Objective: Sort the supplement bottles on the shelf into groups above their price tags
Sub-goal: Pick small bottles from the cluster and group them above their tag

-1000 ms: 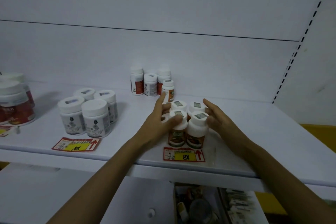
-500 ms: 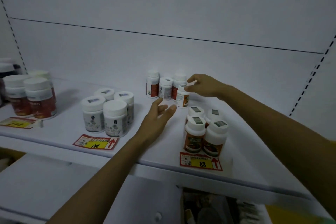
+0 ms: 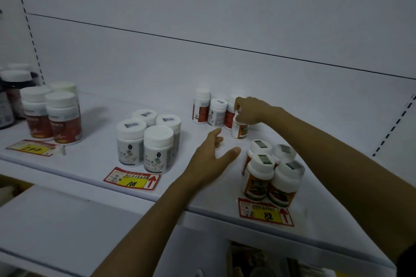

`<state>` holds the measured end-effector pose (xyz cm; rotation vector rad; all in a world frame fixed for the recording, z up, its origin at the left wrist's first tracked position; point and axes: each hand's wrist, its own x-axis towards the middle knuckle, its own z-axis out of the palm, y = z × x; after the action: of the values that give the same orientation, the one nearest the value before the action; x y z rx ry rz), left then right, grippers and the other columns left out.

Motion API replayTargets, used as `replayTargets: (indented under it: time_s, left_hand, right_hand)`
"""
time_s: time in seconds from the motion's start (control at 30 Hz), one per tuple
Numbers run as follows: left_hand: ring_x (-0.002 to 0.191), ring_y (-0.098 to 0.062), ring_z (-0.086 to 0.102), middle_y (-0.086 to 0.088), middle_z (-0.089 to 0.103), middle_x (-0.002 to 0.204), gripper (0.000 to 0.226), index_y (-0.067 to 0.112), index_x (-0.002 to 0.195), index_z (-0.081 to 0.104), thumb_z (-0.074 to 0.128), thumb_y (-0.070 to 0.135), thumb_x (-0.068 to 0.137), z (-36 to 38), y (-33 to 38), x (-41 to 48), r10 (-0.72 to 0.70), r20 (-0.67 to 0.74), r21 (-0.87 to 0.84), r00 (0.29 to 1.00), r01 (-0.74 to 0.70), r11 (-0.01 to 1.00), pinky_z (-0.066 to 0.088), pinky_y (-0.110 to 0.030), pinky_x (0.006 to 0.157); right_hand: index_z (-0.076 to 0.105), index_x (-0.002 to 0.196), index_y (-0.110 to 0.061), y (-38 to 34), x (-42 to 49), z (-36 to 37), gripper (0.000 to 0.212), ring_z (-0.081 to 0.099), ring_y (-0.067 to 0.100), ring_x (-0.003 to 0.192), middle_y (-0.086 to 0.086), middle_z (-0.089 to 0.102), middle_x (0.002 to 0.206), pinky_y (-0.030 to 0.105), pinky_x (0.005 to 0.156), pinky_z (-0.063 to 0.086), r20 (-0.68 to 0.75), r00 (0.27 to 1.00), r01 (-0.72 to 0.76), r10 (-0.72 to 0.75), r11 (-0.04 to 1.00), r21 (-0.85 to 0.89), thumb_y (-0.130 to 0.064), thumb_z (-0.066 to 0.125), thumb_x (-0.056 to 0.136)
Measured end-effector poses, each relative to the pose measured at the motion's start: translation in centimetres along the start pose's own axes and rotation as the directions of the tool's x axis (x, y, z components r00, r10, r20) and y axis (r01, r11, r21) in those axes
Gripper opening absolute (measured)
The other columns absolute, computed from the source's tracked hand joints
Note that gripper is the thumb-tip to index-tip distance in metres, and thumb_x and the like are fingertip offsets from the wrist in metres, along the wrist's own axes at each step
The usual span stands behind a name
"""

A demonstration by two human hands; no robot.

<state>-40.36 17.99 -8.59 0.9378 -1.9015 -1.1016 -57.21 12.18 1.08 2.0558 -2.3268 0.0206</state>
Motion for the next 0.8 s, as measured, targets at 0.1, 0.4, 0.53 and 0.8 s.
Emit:
replayTargets:
  time_s: [0.1,0.4,0.53,0.8]
  left_hand:
    - [0.13,-0.015,0.04,0.001,0.038,0.147,0.072,0.028,0.144,0.02,0.057,0.047,0.085,-0.1,-0.1,0.3,0.001,-0.014,-0.004,1.0,-0.001,1.0,0.037,-0.034,0.105]
    - [0.122,-0.014,0.048,0.003,0.047,0.138,0.06,0.024,0.138,0.033,0.062,0.032,0.086,-0.3,0.0,0.0,0.031,-0.104,-0.074,0.994,-0.039,0.996,0.041,-0.026,0.096]
    - [0.104,-0.012,0.058,0.002,0.06,0.12,0.047,0.02,0.125,0.046,0.066,0.027,0.083,-0.4,0.1,-0.3,0.014,-0.122,-0.131,0.992,-0.03,0.991,0.046,-0.025,0.089]
    - [0.1,-0.005,0.061,0.003,0.062,0.115,0.04,0.022,0.116,0.048,0.067,0.014,0.082,-1.3,0.4,-1.1,-0.003,-0.054,-0.372,0.999,-0.018,0.928,0.049,-0.015,0.075]
  right_hand:
    - [0.054,0.121,-0.009,0.2,-0.6,-0.3,0.036,0.057,0.024,0.104,0.011,0.06,0.119,0.034,0.088,0.048,-0.007,1.0,0.007,-0.007,1.0,-0.013,-0.029,0.056,0.09]
    - [0.066,0.09,0.006,-0.9,-3.9,-1.9,0.055,0.055,0.02,0.063,0.021,0.068,0.087,0.038,0.069,0.051,-0.174,0.981,0.129,-0.084,0.954,0.271,-0.047,0.05,0.091]
    - [0.063,0.083,0.007,-2.4,-6.1,-2.1,0.055,0.052,0.021,0.062,0.023,0.066,0.085,0.034,0.064,0.044,-0.177,0.976,0.174,-0.124,0.937,0.304,-0.046,0.051,0.09]
    - [0.061,0.083,-0.006,-3.5,-7.8,-2.8,0.044,0.058,0.013,0.052,0.007,0.066,0.078,0.02,0.053,0.041,-0.168,0.983,0.123,-0.074,0.946,0.301,-0.048,0.05,0.091]
